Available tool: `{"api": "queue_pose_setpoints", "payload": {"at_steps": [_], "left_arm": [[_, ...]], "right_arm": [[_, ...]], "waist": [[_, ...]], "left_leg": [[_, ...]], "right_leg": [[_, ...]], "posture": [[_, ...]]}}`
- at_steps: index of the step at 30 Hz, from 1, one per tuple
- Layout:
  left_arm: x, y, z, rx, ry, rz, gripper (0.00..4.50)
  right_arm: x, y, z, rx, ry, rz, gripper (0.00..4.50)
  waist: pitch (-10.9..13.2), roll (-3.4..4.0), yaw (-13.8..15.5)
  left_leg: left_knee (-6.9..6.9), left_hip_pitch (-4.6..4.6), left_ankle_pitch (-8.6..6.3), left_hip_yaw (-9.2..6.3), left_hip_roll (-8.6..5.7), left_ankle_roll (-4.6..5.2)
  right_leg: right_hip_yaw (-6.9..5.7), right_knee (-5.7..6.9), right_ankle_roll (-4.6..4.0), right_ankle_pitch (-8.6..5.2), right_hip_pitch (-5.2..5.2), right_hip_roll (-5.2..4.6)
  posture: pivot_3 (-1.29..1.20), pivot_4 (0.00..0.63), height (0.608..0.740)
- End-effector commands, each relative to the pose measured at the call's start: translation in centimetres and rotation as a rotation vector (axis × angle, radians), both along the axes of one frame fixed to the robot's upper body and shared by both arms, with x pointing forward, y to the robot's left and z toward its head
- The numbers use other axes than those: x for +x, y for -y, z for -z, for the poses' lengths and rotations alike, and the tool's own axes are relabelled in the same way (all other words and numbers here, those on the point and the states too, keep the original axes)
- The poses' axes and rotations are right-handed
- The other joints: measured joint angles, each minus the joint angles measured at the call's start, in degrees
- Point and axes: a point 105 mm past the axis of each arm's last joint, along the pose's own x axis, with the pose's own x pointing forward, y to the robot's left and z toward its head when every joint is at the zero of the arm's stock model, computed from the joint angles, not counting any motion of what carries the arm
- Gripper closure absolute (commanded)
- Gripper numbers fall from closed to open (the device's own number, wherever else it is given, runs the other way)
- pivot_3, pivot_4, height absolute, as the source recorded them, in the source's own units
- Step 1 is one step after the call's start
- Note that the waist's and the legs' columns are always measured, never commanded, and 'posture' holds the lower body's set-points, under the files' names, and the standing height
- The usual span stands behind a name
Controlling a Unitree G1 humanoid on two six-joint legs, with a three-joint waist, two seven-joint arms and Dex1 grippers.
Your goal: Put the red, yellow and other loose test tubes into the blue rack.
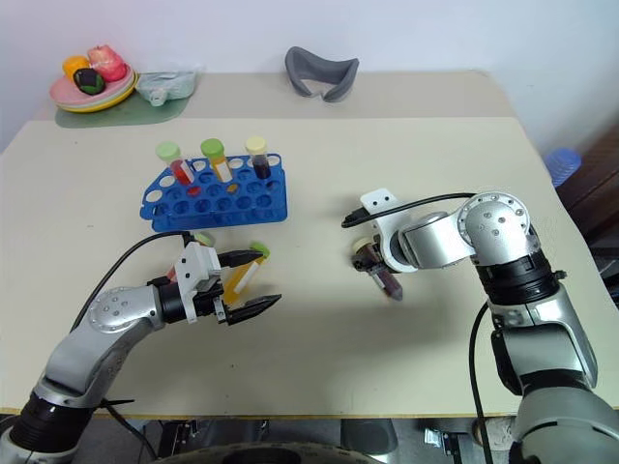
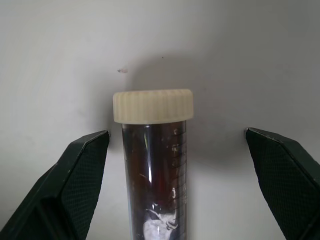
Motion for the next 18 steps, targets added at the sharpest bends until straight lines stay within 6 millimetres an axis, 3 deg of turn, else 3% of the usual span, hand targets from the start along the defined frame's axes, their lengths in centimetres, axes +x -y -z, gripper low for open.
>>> {"api": "queue_pose_setpoints", "payload": {"at_steps": [1,3,8,15,18], "left_arm": [[-0.1,0.1,-1.0,-0.005,0.048,-0.001,0.10],[0.0,0.0,-1.0,-0.005,0.049,-0.006,0.00],[0.0,-0.5,-0.5,-0.001,0.041,-0.017,0.00],[0.3,-0.9,-0.7,0.004,0.046,-0.026,0.00],[0.7,-1.4,-1.3,-0.005,0.056,-0.069,0.00]], "right_arm": [[-0.9,0.0,0.7,-0.041,-0.036,0.006,0.10],[-1.4,-0.4,0.9,-0.046,-0.050,0.003,0.85],[-1.2,-0.9,0.6,-0.050,-0.031,0.009,3.28],[-0.8,-1.7,-0.3,-0.030,0.006,0.000,3.28],[-0.5,-3.4,-2.4,0.027,0.103,-0.070,3.28]], "waist": [[0.00,0.00,0.03],[0.00,0.00,-0.02],[0.00,0.00,-0.12],[0.00,0.00,-0.20],[0.03,0.05,-0.22]], "left_leg": [[0.01,-0.02,0.00,0.00,0.00,0.00],[-0.01,-0.03,-0.01,0.00,-0.01,0.02],[0.00,-0.02,-0.02,-0.02,0.00,0.04],[0.00,-0.01,-0.02,-0.02,0.01,0.04],[-0.01,-0.03,-0.02,-0.02,0.03,0.04]], "right_leg": [[0.00,-0.01,0.00,0.00,0.00,-0.01],[0.00,-0.03,0.00,0.00,-0.01,-0.01],[0.00,-0.01,0.00,0.00,-0.02,0.01],[0.01,0.00,-0.01,0.00,-0.04,0.02],[0.01,0.03,-0.01,0.00,-0.10,0.04]], "posture": [[0.00,0.150,0.740],[0.00,0.150,0.740],[0.00,0.150,0.740],[0.00,0.150,0.740],[0.00,0.150,0.740]]}}
